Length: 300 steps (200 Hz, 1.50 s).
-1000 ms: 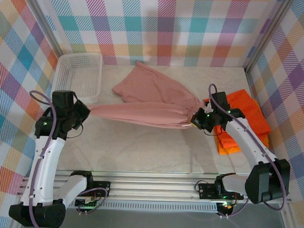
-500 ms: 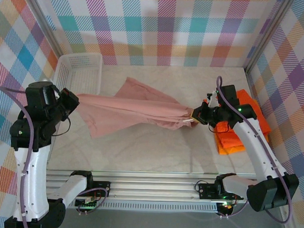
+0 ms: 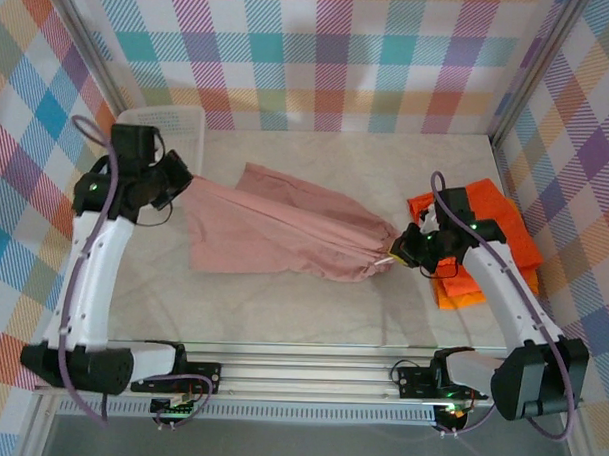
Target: Fold and stack the shorts
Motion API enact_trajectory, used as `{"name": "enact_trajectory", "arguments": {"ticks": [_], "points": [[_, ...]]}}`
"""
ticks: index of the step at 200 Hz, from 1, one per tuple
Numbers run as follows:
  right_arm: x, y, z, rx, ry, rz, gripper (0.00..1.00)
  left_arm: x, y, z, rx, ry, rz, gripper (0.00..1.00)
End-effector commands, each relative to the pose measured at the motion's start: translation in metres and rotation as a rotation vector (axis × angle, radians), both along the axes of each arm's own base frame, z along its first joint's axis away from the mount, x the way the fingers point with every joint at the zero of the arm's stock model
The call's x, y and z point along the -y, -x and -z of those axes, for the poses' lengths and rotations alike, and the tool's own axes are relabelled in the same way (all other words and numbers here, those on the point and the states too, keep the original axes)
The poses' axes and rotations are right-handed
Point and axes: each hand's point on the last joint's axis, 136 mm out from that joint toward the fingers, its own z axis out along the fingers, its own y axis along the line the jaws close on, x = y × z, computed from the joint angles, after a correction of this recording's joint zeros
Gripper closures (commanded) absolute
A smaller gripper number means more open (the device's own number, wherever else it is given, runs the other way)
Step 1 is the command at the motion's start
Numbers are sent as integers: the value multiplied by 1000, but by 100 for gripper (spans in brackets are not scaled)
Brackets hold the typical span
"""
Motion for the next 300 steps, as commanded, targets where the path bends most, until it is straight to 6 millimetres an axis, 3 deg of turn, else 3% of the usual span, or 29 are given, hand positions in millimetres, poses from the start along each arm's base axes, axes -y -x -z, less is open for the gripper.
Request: {"name": "enact_trajectory", "arguments": {"ticks": [1, 79, 130, 158, 170, 178, 187, 199, 218, 236, 271, 300], "points": [[10, -10, 14, -26, 19, 56, 100, -3, -36, -10, 81, -48, -25, 100], [15, -34, 24, -45, -6, 96, 99, 15, -125, 39, -27, -40, -7, 100], [21, -62, 38, -81, -41, 131, 96, 32, -179, 74, -79, -15, 10, 100], [28, -80, 45, -99, -55, 165, 86, 46, -213, 89, -84, 11, 31, 100], [34, -89, 42, -101, -66, 187, 64, 48, -228, 93, -81, 13, 33, 85], [40, -96, 36, -99, -81, 209, 56, 49, -237, 90, -71, 3, 39, 71], [42, -100, 24, -84, -117, 219, 47, 47, -242, 80, -53, -19, 46, 42], [43, -104, 3, -33, -139, 229, 34, 47, -241, 56, -13, -42, 72, 1], [40, -100, -29, 87, -138, 225, 22, 49, -221, 13, 51, -50, 117, 0], [25, -94, -43, 151, -148, 188, 14, 60, -195, -5, 85, -3, 163, 0], [-25, -97, -46, 152, -197, 53, 8, 83, -147, 31, 74, 99, 182, 0], [-52, -120, -31, 89, -228, -20, 6, 103, -123, 85, -2, 133, 209, 0]]}}
